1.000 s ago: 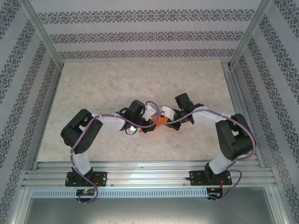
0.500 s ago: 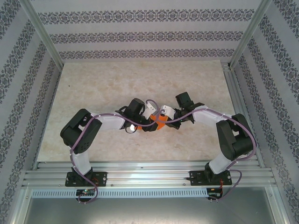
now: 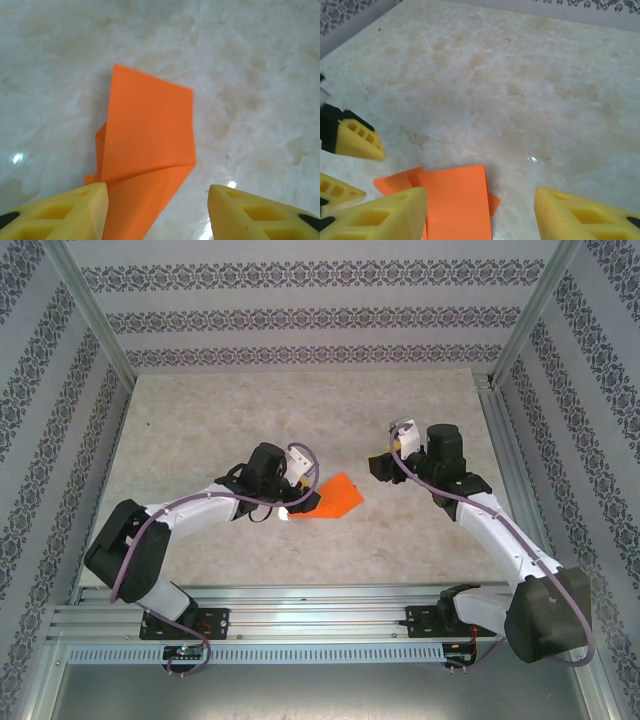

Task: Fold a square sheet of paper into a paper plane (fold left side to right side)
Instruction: Turn over the paper at the center of the table, then fold the wing for the fifth time at the center of the table.

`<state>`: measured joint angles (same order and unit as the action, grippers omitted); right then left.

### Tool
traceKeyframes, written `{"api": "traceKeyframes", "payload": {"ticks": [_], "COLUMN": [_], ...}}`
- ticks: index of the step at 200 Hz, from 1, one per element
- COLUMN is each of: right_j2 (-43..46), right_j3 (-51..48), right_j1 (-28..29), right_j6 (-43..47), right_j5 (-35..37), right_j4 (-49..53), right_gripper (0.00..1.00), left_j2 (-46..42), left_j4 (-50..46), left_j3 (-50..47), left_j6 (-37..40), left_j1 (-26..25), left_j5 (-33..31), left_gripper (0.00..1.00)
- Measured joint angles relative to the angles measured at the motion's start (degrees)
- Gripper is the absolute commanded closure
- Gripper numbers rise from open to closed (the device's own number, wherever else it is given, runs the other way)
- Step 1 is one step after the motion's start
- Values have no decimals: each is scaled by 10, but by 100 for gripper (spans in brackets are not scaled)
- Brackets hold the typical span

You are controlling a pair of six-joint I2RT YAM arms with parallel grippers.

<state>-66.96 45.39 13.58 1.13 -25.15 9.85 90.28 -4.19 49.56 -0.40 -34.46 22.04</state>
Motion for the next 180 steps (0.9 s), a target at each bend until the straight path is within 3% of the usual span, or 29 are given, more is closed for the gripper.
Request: {"api": "traceKeyframes", "payload": {"ticks": [29, 46, 78, 92, 143, 180], "right_j2": [3, 3, 2, 0, -20, -23], "right_j3": [-22, -33, -55, -68, -125, -191], "right_j1": [-9, -9, -9, -9, -10, -11], "right_j6": [-77, -101, -139, -163, -287, -424], "right_j5": [-10, -20, -49, -66, -108, -110], "right_j4": [0, 4, 6, 2, -45, -149], "right_gripper": [38, 38, 39, 40, 47, 44], "left_j2": [71, 104, 129, 133, 127, 77], "left_j4": [-37, -46, -48, -46, -38, 5], "left_j3": [14, 27, 48, 53, 49, 10], "left_j6": [6, 9, 9, 9, -10, -80], "left_j1": [11, 11, 14, 14, 15, 15], "left_j5": [-14, -17, -10, 2, 40, 72], "left_gripper": [43, 48, 79, 86, 97, 100]}}
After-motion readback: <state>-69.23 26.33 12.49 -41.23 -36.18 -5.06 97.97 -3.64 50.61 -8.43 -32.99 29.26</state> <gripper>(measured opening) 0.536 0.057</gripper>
